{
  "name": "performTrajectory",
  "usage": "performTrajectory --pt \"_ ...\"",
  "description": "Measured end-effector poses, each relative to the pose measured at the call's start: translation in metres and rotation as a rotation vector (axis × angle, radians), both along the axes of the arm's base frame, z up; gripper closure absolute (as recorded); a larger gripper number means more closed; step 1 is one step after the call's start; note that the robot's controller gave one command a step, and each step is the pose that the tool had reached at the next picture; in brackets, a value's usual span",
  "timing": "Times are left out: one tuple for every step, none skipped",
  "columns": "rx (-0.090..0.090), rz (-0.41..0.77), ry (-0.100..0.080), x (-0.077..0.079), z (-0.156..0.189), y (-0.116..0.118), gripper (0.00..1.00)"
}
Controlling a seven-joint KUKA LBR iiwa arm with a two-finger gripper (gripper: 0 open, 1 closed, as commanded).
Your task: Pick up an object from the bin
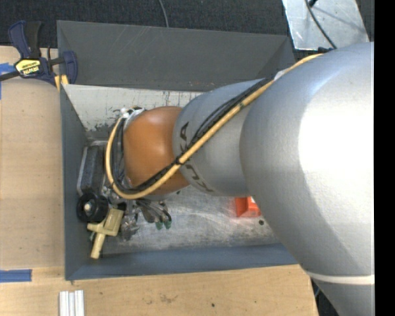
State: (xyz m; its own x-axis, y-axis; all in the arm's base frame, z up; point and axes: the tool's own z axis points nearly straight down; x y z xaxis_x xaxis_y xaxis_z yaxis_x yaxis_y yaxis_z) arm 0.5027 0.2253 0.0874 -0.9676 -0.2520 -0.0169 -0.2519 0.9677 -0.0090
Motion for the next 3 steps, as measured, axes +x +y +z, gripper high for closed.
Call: performTrajectory --pt "-0.001 -0.013 0.024 -0.006 0.040 0.002 1.00" --pt "0.007 -0.015 0.011 -0.008 0.076 0.003 1.00" --pt "0.002 -0.012 0.023 -0.004 0.124 -0.002 1.00"
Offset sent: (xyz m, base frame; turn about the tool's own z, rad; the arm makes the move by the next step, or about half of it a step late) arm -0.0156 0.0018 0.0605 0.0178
